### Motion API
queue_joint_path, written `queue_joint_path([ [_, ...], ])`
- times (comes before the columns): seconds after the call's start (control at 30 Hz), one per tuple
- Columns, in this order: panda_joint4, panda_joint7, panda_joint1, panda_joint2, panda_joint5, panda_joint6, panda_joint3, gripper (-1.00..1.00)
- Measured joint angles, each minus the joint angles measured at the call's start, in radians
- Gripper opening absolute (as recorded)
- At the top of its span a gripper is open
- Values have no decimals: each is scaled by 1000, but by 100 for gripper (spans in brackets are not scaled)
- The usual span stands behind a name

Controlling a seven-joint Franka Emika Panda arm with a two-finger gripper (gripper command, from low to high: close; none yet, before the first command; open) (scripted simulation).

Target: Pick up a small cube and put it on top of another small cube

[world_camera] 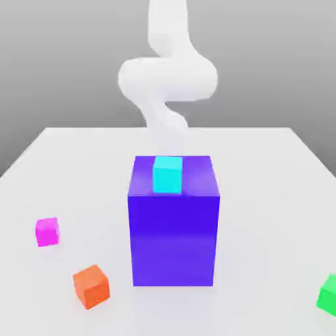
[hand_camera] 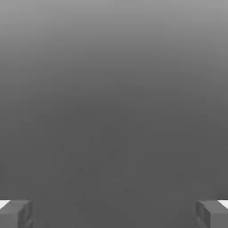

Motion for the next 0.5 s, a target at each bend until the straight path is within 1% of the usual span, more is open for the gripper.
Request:
queue_joint_path([
  [0.23,-132,154,-181,217,-64,142,-52,0],
  [0.5,-278,302,-361,458,-102,301,-150,0],
])
